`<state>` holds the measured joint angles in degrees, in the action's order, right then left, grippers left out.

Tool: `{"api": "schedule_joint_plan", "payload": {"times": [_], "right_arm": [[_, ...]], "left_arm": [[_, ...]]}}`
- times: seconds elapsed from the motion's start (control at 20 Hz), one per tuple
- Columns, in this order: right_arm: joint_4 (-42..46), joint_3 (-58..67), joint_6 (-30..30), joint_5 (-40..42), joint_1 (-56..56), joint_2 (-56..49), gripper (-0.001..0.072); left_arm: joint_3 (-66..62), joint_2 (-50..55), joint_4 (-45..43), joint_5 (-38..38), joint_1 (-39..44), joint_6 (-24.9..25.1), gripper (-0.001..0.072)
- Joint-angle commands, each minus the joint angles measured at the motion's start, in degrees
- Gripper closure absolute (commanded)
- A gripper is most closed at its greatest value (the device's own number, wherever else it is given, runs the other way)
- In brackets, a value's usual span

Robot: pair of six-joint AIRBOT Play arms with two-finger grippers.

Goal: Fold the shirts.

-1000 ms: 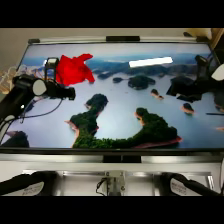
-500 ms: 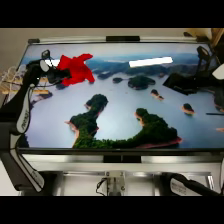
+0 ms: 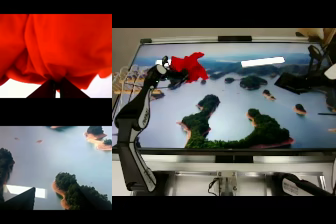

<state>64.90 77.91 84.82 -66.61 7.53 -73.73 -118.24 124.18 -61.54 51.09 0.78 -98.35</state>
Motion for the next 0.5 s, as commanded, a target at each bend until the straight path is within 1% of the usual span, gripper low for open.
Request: {"api": "schedule_joint_plan", "payload": {"times": [0.0,0.05,0.1,0.15,0.3,0.35,0.45], "right_arm": [[-0.2,0.1,-0.4,0.9,0.0,0.3,0.0082],[-0.1,0.7,-0.8,-0.6,0.0,0.9,0.0082],[-0.1,1.5,-1.9,-1.9,0.0,1.9,0.0082],[0.1,2.5,-3.3,-3.1,0.0,3.8,0.0082],[1.2,5.6,-4.7,-6.0,0.0,12.0,0.0082],[1.6,5.9,-4.5,-7.3,0.0,15.2,0.0082],[3.0,5.9,-4.1,-12.2,0.0,21.5,0.0082]], "left_arm": [[-0.3,-8.2,5.2,0.4,0.3,10.6,0.0676],[-0.3,-13.7,5.2,1.0,0.7,14.3,0.0676],[-0.3,-19.3,4.6,2.0,1.3,16.7,0.0676],[-0.2,-25.8,3.2,3.3,2.3,17.4,0.0676],[1.1,-42.9,-4.0,8.3,7.1,17.1,0.0676],[3.3,-48.0,-6.2,9.7,9.3,15.7,0.0676],[9.5,-55.5,-9.9,13.6,14.1,10.9,0.0676]]}}
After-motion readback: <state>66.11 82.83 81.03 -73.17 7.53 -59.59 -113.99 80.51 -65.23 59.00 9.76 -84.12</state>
